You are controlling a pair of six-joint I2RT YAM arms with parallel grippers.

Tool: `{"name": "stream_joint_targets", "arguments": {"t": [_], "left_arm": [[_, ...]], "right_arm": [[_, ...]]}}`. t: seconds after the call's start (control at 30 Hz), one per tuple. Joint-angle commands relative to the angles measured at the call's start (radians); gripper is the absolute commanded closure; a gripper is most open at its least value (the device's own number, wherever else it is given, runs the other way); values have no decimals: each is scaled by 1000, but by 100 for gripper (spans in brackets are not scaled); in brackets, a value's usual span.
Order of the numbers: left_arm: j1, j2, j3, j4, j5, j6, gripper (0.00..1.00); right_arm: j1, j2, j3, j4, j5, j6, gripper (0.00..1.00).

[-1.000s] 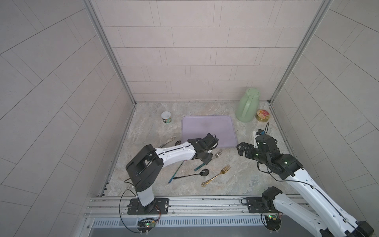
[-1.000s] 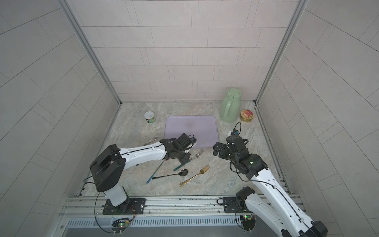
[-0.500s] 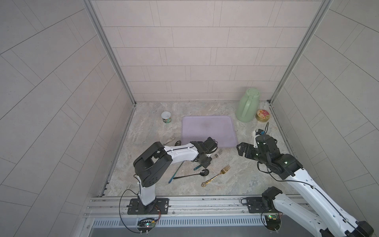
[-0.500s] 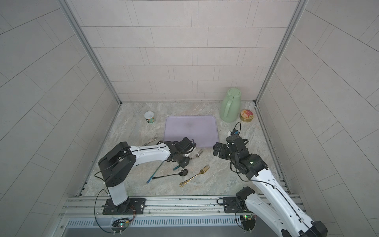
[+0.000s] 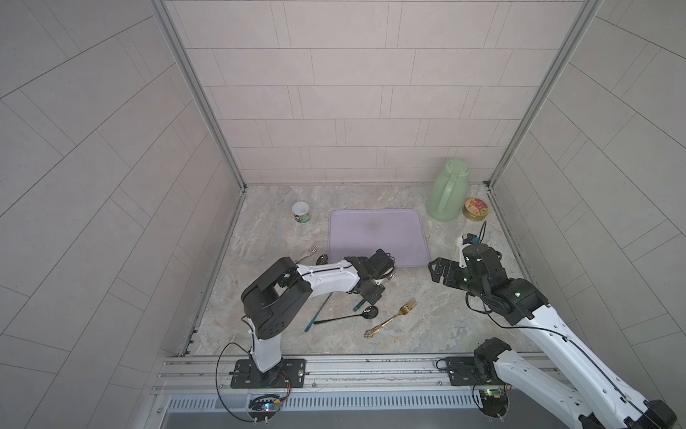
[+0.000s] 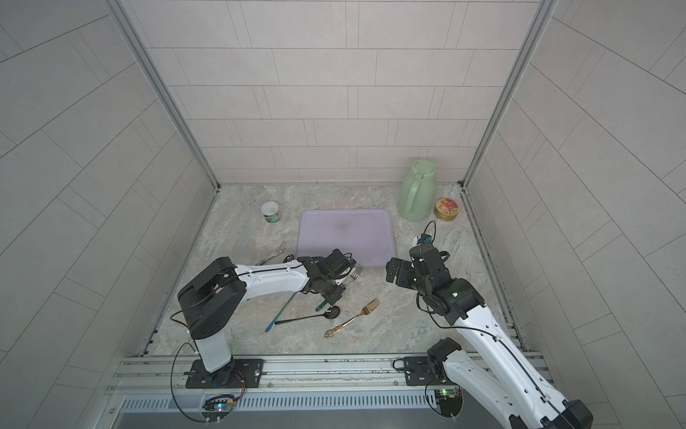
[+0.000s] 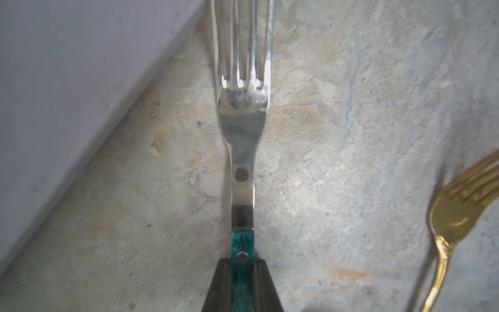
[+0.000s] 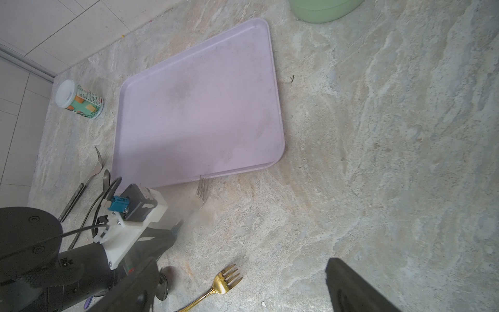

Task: Set the spoon and fork side by side
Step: Pick up the fork at the center of the board, then place the fork on the tray.

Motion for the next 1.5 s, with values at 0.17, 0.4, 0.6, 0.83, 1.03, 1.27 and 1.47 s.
{"name": "stream_joint_targets", "arguments": {"t": [0.17,0.4,0.6,0.83,1.03,1.27,1.47], "left_arm": [[18,-170,70,-75,-43,12,89],[161,-152,161,-54,-95,-107,90],[308,-44,236,-3,-109,-234,91],[432,105,326,-12,-123,-297,92],[484,193,393,-49,-121,-300,92],[502,253,437,-79,-123,-288,93],[512,264,421,-79,-127,-286,93]], "right_arm": [[-3,-15,19,15,6,-4,0],[-3,-5,14,14,12,8,0],[-3,6,13,13,12,14,0],[-2,9,11,11,14,17,0],[5,35,-5,42,-7,64,2],[32,119,9,65,-25,106,3],[56,135,11,77,-21,119,3]]}}
